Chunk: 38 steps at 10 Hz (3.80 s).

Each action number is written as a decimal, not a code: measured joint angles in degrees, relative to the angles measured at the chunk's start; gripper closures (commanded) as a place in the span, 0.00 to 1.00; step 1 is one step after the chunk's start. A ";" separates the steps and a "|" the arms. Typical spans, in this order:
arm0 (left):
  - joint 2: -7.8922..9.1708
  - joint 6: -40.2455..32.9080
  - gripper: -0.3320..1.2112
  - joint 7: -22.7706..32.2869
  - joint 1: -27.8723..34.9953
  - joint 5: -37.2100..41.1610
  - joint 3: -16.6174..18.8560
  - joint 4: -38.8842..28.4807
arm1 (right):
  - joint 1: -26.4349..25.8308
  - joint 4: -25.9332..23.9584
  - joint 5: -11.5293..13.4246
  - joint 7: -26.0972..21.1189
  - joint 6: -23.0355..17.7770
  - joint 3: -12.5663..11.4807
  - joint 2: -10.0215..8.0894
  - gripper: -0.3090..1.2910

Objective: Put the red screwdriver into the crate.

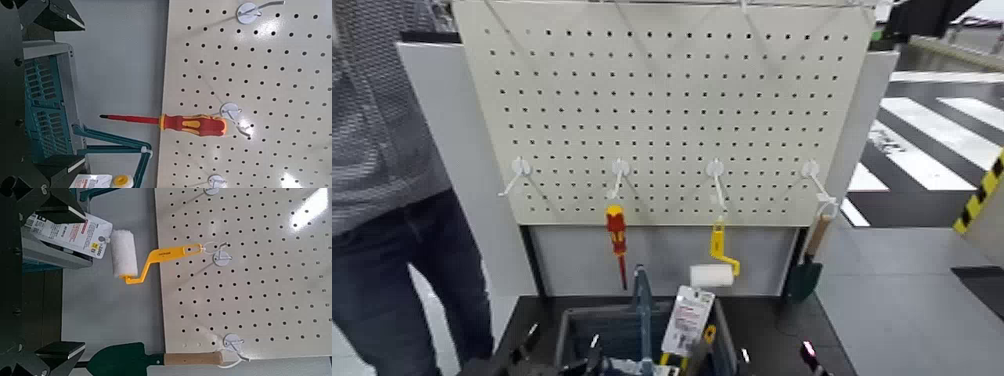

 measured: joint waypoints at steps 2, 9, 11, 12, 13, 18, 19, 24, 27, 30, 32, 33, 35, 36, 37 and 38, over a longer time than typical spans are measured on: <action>-0.05 0.00 0.29 -0.06 0.00 0.01 0.04 0.00 | 0.02 -0.07 0.00 0.00 0.00 0.00 0.06 0.29; 1.55 4.49 0.29 -7.18 -3.99 3.97 0.38 0.36 | 0.02 -0.06 0.00 0.01 0.44 0.09 0.05 0.29; 2.97 6.84 0.29 -10.06 -6.61 5.53 -0.04 0.46 | -0.01 0.01 0.00 0.02 0.44 0.10 0.06 0.29; 3.77 7.76 0.29 -11.36 -8.07 6.21 -0.24 0.67 | -0.09 0.10 0.00 0.03 0.44 0.25 0.06 0.29; 4.43 8.61 0.29 -12.33 -9.40 6.57 -0.20 0.78 | -0.11 0.16 -0.05 -0.01 0.40 0.34 0.12 0.29; 6.69 11.69 0.29 -17.33 -16.73 9.33 -2.02 4.37 | -0.03 0.18 -0.18 0.00 0.18 0.44 0.32 0.29; 6.97 11.76 0.29 -17.97 -18.13 9.66 -2.36 5.12 | -0.01 0.18 -0.21 -0.02 0.17 0.45 0.32 0.29; 7.56 12.89 0.30 -21.89 -25.49 9.74 -5.38 8.88 | -0.15 0.34 -0.46 0.00 -0.13 0.70 0.32 0.29; 7.65 14.50 0.30 -24.87 -29.32 10.42 -6.99 12.29 | -0.24 0.43 -0.53 0.00 -0.25 0.84 0.33 0.29; 7.78 15.20 0.32 -26.38 -31.48 11.44 -7.57 14.48 | -0.38 0.71 -0.69 -0.02 -0.58 0.99 0.41 0.29; 7.86 15.63 0.60 -26.92 -32.16 11.99 -7.85 15.28 | -0.42 0.79 -0.70 -0.01 -0.62 1.06 0.41 0.29; 7.84 15.82 0.88 -27.12 -32.21 12.12 -7.96 15.37 | -0.42 0.79 -0.70 0.00 -0.62 1.06 0.41 0.29; 7.82 15.56 0.97 -27.05 -32.16 12.14 -7.92 15.38 | -0.42 0.79 -0.70 -0.03 -0.70 1.05 0.36 0.29; 7.80 15.28 0.99 -26.96 -32.01 12.28 -7.94 15.38 | -0.42 0.79 -0.70 -0.02 -0.70 1.04 0.34 0.29; 7.71 14.99 0.99 -26.91 -31.89 12.54 -7.97 15.38 | -0.42 0.79 -0.70 -0.01 -0.70 1.02 0.33 0.29; 7.67 14.78 0.99 -26.89 -31.71 12.74 -7.87 15.37 | -0.42 0.79 -0.70 -0.02 -0.70 0.99 0.32 0.29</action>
